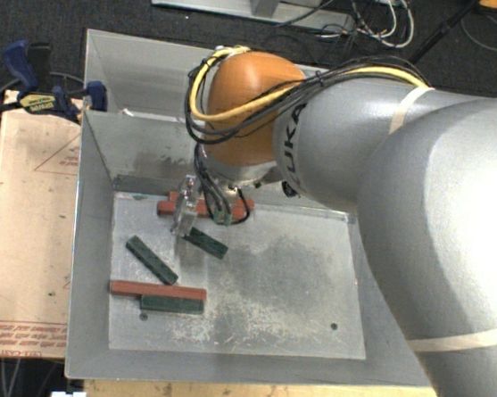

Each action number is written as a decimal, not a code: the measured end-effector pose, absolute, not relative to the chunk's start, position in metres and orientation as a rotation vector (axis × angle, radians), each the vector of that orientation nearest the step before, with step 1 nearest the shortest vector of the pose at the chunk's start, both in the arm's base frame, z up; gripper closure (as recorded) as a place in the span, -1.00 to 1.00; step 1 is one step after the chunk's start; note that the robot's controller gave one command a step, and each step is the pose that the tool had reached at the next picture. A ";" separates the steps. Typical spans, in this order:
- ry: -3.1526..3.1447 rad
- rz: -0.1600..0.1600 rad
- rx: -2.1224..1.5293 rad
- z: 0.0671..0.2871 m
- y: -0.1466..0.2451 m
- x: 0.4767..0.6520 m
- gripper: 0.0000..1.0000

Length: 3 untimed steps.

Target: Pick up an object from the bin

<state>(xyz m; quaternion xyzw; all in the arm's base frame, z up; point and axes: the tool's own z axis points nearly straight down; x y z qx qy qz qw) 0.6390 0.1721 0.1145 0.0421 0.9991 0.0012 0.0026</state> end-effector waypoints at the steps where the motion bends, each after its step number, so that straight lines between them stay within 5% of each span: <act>1: 3.132 0.006 0.115 0.151 0.182 0.642 1.00; 2: 3.128 0.007 0.133 0.214 0.186 0.644 1.00; 3: 3.135 0.003 0.136 0.209 0.185 0.643 -1.00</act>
Offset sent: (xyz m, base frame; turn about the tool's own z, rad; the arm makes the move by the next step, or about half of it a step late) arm 0.0018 0.0082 0.0337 -0.0090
